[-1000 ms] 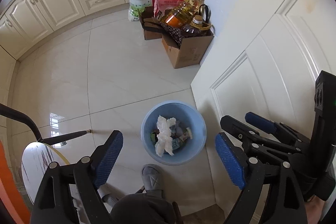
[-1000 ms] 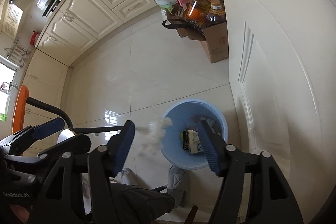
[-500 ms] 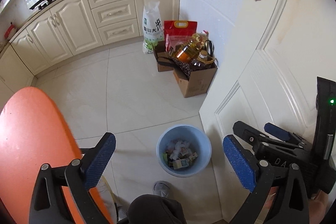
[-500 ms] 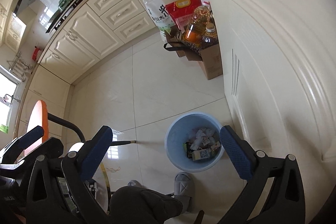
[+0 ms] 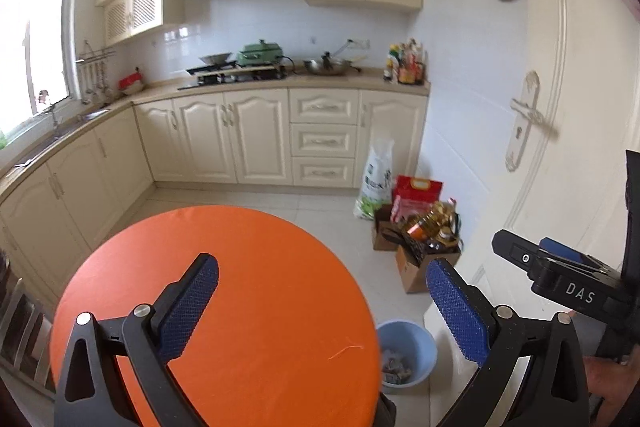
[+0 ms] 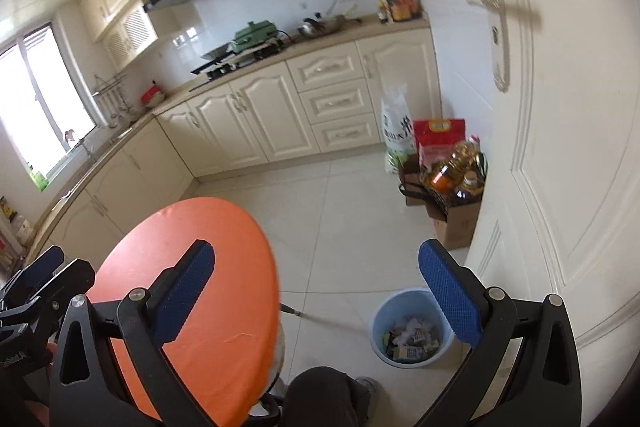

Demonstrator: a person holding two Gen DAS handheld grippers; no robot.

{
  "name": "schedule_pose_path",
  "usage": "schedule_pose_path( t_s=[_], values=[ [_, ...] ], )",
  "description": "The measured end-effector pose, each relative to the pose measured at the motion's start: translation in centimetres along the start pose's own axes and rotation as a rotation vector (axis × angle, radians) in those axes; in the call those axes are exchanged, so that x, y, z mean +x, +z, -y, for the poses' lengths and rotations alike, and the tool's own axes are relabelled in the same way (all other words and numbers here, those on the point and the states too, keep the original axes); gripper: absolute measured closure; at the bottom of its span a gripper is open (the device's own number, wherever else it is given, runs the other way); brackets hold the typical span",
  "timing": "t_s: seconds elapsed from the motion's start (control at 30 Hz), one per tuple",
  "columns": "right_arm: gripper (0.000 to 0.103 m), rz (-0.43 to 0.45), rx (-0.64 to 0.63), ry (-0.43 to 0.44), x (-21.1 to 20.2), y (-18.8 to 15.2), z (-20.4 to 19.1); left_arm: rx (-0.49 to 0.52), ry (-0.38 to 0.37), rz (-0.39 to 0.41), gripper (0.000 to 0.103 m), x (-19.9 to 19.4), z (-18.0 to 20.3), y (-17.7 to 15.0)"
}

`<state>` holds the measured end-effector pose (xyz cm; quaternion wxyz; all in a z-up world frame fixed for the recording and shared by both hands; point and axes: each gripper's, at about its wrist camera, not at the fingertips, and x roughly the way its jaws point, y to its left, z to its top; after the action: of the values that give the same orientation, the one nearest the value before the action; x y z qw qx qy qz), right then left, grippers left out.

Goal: Collect trash

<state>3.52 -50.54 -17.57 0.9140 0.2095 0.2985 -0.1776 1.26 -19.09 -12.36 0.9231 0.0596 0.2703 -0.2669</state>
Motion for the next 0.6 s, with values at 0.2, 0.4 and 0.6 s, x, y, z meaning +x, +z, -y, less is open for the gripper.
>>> schedule_pose_path(
  t_s=[0.2,0.4,0.6],
  values=[
    [0.000,0.094,-0.154,0.112,-5.8,-1.9,-10.6,-0.063,0.179,0.121,0.001,-10.5,-5.1,-6.3],
    [0.000,0.160,-0.284,0.201,-10.7,-5.8,-19.1,-0.154,0.285,0.164,0.001,-19.2,-8.2,-13.2],
    [0.000,0.202,-0.357,0.205,-14.0,-10.1,-23.0,-0.192,0.378,0.248,0.001,-26.5,-6.3,-19.2]
  ],
)
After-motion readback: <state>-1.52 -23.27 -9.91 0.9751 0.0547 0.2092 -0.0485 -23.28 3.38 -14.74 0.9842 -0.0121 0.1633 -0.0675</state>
